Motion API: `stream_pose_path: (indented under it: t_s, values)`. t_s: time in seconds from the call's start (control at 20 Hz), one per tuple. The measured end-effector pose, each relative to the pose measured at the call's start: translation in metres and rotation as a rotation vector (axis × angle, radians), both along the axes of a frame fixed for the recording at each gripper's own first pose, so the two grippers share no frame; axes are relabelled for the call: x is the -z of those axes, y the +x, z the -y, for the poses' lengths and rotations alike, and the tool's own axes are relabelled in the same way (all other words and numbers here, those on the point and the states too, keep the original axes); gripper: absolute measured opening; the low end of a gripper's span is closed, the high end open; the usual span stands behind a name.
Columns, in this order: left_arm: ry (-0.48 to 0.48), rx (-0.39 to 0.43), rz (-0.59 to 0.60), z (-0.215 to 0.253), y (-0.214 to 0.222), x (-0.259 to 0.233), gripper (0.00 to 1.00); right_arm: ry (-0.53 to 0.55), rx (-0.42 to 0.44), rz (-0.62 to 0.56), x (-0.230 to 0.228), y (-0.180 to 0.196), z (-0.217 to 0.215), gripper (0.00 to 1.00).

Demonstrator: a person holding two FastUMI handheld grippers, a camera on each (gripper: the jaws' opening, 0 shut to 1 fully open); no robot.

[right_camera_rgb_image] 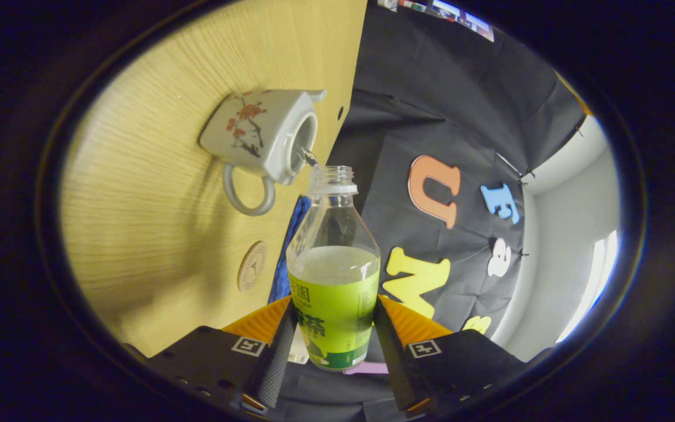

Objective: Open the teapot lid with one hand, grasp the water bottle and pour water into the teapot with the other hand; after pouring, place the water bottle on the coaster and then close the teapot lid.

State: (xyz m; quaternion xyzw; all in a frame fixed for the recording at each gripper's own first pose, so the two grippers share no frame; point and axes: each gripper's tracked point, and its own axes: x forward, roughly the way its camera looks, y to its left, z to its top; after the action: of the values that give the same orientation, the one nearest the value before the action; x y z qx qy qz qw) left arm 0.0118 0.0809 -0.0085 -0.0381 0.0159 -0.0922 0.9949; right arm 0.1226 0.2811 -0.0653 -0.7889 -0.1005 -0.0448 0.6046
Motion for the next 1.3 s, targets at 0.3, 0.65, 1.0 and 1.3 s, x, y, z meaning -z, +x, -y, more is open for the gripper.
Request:
stream_pose_path:
  t_s: [0.3,0.65,1.0,1.3]
  values:
    - [0.003,0.004,-0.014,0.001,0.002,0.005,0.04,-0.031,0.000,0.022,-0.006,0.001,-0.001,0.72]
    - [0.020,0.011,-0.027,0.003,0.002,0.008,0.04,-0.107,-0.019,0.094,-0.023,-0.004,-0.009,0.72]
    - [0.030,0.018,-0.033,0.006,0.003,0.011,0.04,-0.144,-0.033,0.129,-0.029,-0.010,-0.019,0.74]
    - [0.049,0.011,-0.051,0.006,0.005,0.016,0.04,-0.171,-0.031,0.151,-0.033,-0.011,-0.018,0.73]
